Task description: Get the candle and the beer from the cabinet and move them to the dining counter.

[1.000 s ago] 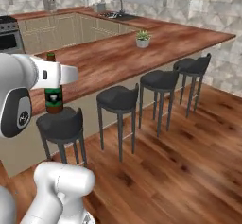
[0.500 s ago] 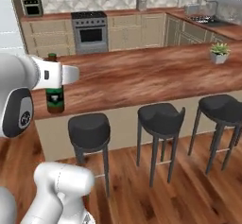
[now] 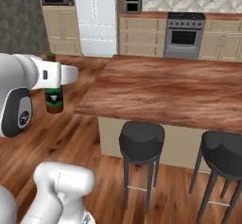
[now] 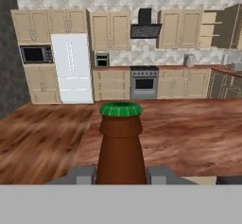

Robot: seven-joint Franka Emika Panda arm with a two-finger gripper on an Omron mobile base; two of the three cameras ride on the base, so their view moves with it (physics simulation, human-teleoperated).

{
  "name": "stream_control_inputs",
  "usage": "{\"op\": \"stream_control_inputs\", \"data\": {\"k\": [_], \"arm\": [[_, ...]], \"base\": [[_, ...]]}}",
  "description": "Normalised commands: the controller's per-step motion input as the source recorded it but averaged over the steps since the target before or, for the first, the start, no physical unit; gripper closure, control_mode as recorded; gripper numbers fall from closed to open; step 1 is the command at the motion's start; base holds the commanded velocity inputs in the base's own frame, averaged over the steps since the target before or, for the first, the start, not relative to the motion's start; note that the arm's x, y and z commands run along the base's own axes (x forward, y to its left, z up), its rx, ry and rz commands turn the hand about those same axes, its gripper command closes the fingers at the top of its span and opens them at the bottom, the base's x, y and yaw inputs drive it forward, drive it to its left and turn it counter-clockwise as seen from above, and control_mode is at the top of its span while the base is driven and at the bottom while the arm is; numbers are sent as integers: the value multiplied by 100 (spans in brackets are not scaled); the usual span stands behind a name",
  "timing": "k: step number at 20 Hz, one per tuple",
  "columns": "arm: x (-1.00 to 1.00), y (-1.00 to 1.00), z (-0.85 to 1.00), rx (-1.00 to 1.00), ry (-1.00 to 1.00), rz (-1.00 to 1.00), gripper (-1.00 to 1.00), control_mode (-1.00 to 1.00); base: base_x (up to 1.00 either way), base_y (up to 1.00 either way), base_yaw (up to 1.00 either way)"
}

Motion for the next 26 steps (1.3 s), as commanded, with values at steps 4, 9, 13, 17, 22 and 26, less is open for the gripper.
{"op": "stream_control_inputs", "data": {"k": [4, 9, 13, 17, 22, 26], "arm": [[0, 0, 0, 0, 0, 0, 100, 100], [0, 0, 0, 0, 0, 0, 100, 100], [0, 0, 0, 0, 0, 0, 100, 100], [0, 0, 0, 0, 0, 0, 100, 100], [0, 0, 0, 0, 0, 0, 100, 100], [0, 0, 0, 0, 0, 0, 100, 100]], "base": [[24, -46, 28], [60, -67, 8], [56, -55, -3], [39, -15, -20], [38, 0, -33], [43, 0, -30]]}}
